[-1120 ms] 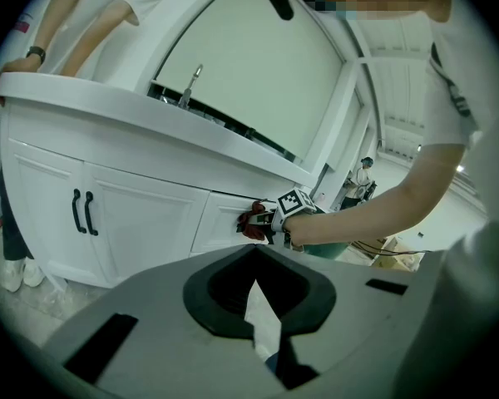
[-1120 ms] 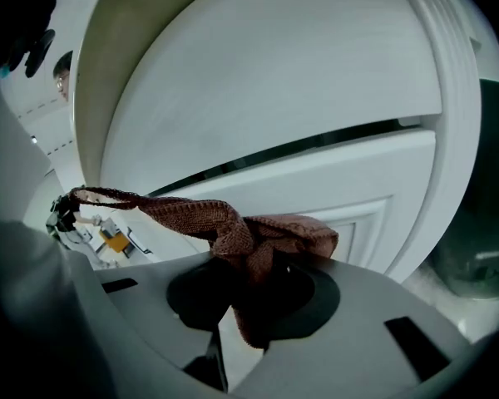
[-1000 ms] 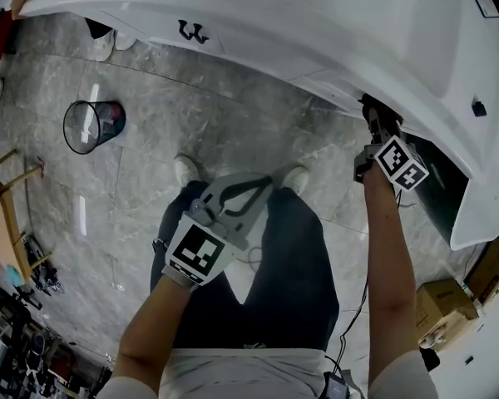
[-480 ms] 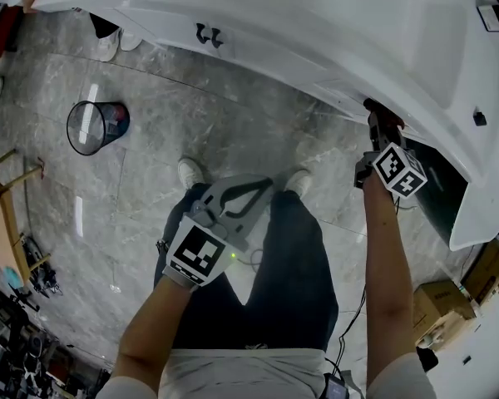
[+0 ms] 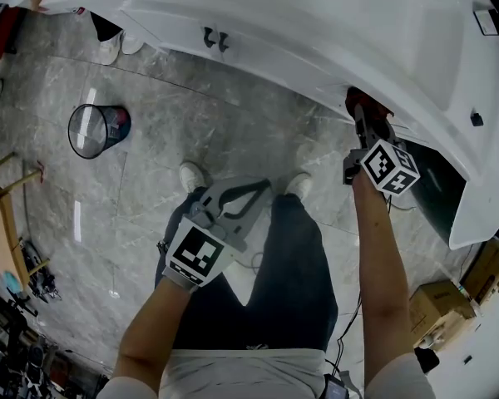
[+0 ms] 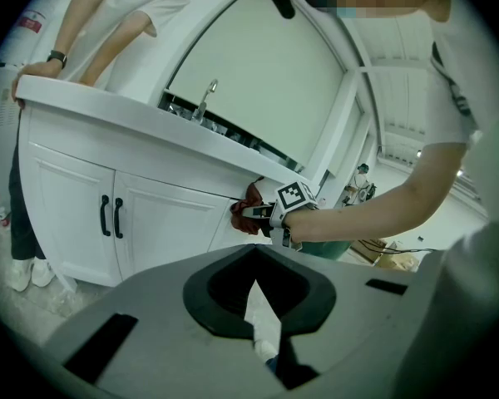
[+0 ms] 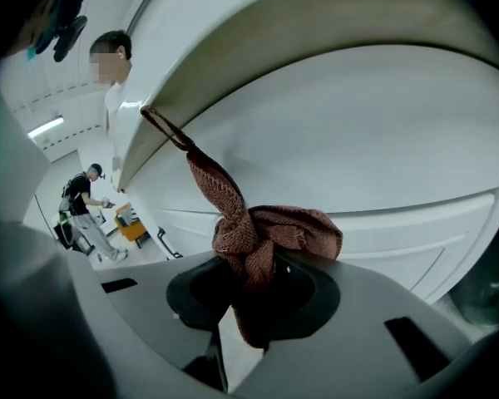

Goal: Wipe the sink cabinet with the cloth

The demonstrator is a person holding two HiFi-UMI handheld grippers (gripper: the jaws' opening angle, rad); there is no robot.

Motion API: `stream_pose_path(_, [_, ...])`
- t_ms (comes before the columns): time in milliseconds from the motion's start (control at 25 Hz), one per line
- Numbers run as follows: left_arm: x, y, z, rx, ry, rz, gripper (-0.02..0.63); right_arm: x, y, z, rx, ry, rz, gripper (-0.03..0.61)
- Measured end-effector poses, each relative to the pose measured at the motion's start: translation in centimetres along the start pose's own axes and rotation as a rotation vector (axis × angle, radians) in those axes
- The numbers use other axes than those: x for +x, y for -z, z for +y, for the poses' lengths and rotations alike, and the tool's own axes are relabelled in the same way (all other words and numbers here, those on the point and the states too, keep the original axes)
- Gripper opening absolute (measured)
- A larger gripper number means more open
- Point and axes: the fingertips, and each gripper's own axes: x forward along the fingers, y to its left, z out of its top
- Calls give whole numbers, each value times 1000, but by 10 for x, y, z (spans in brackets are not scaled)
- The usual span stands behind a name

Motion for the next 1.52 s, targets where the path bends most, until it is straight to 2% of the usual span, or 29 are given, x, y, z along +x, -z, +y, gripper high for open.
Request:
stream_pose_path(360, [-26, -16, 14, 6, 7, -30, 11, -16, -12, 51, 53, -53, -51, 94])
stream_pose_path(640, [-65, -58, 26, 53, 37, -39, 11, -66, -27, 110, 105, -63, -97, 94])
stream_pose_path(920, [-97, -108, 28, 117, 89, -30, 11, -129, -63, 160, 144, -42, -200, 94])
stream_pose_path(1240, [-124, -162, -4, 187, 121, -42, 11, -209, -117, 208, 129, -76, -284, 94])
stream_pose_path(1520, [-139, -205, -44, 182, 101, -87, 11, -264, -167, 234, 122, -137, -345, 94])
